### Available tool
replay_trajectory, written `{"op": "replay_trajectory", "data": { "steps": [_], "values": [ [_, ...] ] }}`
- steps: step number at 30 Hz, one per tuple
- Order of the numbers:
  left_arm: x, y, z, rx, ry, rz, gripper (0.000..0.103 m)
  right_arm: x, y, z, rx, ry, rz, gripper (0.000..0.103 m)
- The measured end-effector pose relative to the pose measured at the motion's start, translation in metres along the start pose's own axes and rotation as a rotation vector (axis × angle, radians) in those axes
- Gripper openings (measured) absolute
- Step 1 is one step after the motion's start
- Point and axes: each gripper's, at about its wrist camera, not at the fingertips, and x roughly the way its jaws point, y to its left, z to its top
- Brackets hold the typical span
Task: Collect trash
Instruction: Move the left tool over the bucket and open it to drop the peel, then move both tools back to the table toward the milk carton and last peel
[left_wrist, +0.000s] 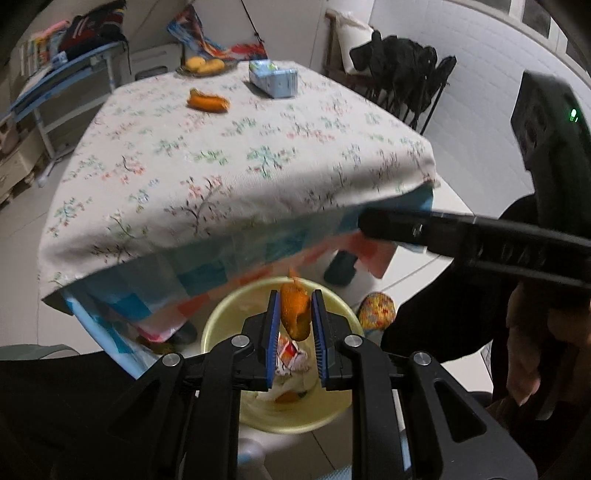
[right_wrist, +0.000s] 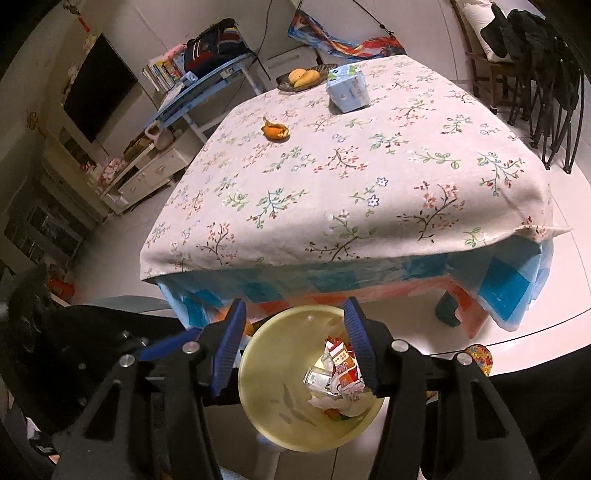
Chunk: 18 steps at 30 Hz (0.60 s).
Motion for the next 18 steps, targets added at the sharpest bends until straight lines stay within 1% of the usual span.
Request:
{"op": "replay_trajectory", "data": {
  "steps": [1,3,5,6,8,9,12,14,15,17,18],
  "values": [
    [0.001,0.0,-0.001,-0.002,0.007,0.002,0.016,-0.001,-0.001,0.001,0.004,-0.007,-0.001,0.054],
    [0.004,0.001,-0.002,-0.007,0.025,0.002,0.019,-0.002,-0.002,0.0,0.01,-0.017,-0.004,0.056],
    [0.004,0.002,-0.003,-0.007,0.027,0.013,0.029,-0.004,-0.003,0.0,0.016,-0.024,-0.007,0.056],
    [0.002,0.002,-0.003,-0.006,0.022,0.016,0.031,-0.005,-0.004,0.0,0.019,-0.029,-0.009,0.056],
    [0.0,0.001,-0.002,-0.001,0.009,0.025,0.039,-0.006,-0.006,0.001,0.024,-0.038,-0.012,0.056],
    [0.0,0.0,-0.001,0.002,0.003,0.031,0.041,-0.007,-0.007,0.001,0.026,-0.043,-0.015,0.057],
    [-0.006,-0.001,0.0,0.011,-0.033,0.052,0.045,-0.008,-0.008,0.001,0.029,-0.05,-0.02,0.058],
    [-0.011,-0.001,0.003,0.011,-0.07,0.076,0.052,-0.009,-0.008,0.001,0.029,-0.054,-0.024,0.059],
    [-0.014,0.0,0.004,0.011,-0.085,0.087,0.054,-0.01,-0.008,0.001,0.029,-0.058,-0.027,0.059],
    [-0.022,0.001,0.007,0.007,-0.14,0.129,0.062,-0.011,-0.008,0.002,0.03,-0.07,-0.035,0.059],
    [-0.026,0.001,0.007,0.002,-0.164,0.148,0.064,-0.012,-0.009,0.002,0.03,-0.076,-0.037,0.06]
  ]
}}
